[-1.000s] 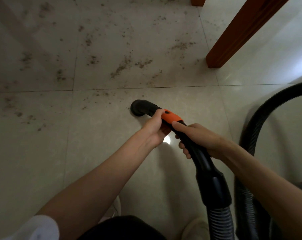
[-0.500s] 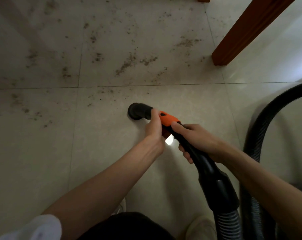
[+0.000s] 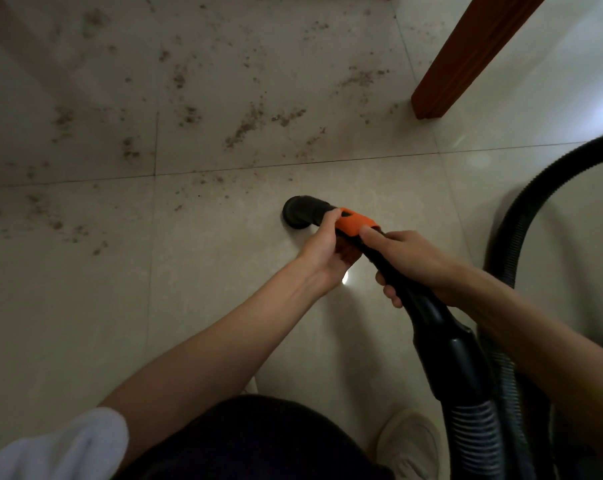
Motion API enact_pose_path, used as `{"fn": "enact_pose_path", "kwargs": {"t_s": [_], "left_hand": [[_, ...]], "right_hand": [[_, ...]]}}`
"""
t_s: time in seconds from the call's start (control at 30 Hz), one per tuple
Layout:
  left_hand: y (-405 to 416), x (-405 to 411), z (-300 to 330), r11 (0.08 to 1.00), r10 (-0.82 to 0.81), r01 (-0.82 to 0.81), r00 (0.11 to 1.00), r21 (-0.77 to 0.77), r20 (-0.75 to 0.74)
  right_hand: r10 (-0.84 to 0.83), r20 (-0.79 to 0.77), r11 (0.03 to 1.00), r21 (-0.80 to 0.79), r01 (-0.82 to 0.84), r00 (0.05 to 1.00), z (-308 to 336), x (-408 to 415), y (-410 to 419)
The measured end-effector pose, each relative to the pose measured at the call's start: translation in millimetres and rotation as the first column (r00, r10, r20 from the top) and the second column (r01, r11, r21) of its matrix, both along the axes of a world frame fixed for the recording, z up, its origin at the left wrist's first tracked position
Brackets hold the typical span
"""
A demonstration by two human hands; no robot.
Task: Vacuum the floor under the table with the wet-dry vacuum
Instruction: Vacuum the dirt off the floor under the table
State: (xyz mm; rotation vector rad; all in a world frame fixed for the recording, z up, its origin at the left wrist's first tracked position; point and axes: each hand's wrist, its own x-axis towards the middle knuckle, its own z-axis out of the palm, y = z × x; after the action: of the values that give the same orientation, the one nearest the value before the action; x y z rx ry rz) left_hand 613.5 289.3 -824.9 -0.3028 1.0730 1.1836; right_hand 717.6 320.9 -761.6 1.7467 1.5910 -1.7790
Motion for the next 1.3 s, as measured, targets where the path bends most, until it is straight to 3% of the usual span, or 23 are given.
{"fn": "enact_pose_path", "kwargs": {"t_s": [0.33,0.77,1.3], "left_hand": [[-43,-7,-5,0.987,0.142,-0.145,0.989,-0.074,-0.047],[-21,-66,-7,0.973,0.158,-0.171,0.983,-0.152,-0.097],[32,-36,-2,0.993,-0.107,0.098,0.987,-0.073,-0.123]], "right_hand": [[0.233,-0.021,0.967,-0.103,-0.234,0.972,0,-13,-21],[0.203,-0.038,0.977,0.080,-0.200,0.978,-25,-71,-18],[-0.081,-0.031,0.987,0.137,0.085,0.996,-33,-35,8]]}}
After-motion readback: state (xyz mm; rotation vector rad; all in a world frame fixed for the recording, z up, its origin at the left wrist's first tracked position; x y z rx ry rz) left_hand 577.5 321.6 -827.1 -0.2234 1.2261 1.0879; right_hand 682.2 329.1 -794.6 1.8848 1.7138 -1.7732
